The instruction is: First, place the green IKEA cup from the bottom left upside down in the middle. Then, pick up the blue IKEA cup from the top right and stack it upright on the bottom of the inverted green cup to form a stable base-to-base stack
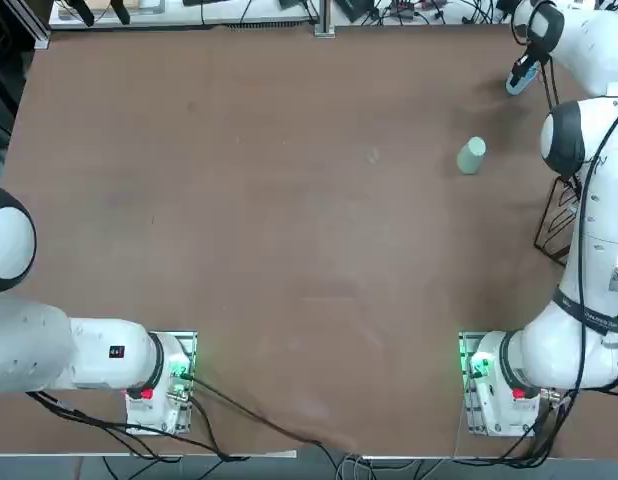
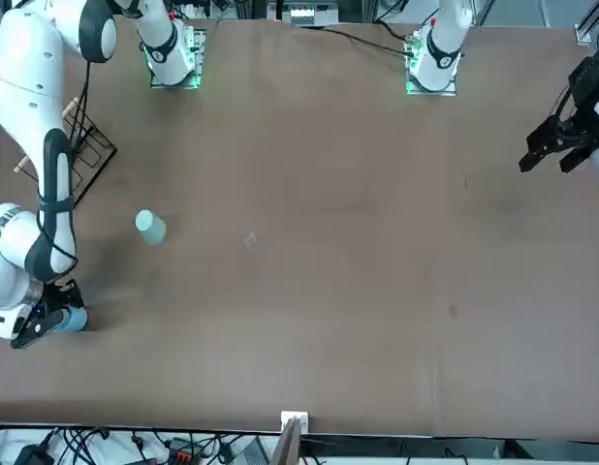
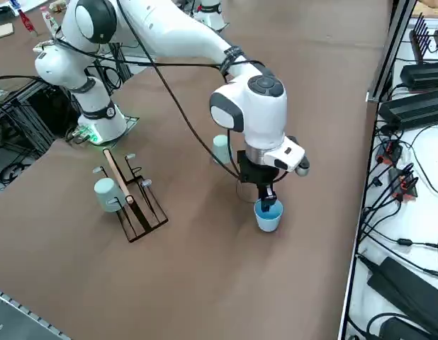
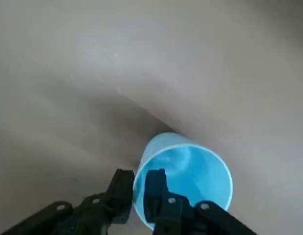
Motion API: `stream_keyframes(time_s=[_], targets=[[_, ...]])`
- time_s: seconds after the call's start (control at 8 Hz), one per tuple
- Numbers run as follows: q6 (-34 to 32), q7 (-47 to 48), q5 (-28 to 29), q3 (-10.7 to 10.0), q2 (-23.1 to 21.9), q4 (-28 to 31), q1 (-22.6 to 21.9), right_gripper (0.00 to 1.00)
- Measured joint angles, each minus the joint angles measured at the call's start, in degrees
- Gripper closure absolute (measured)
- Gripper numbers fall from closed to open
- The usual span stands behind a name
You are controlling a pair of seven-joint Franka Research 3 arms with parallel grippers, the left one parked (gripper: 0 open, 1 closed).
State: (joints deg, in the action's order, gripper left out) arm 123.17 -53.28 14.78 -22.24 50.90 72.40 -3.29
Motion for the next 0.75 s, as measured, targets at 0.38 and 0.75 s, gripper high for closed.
stream_keyframes(time_s=[0.38, 0.75], targets=[[-0.4, -1.7, 0.2, 0.0, -1.2, -0.6, -0.3, 0.97], [-12.5, -1.1, 0.6, 0.0, -9.0, -1.5, -1.8, 0.97]])
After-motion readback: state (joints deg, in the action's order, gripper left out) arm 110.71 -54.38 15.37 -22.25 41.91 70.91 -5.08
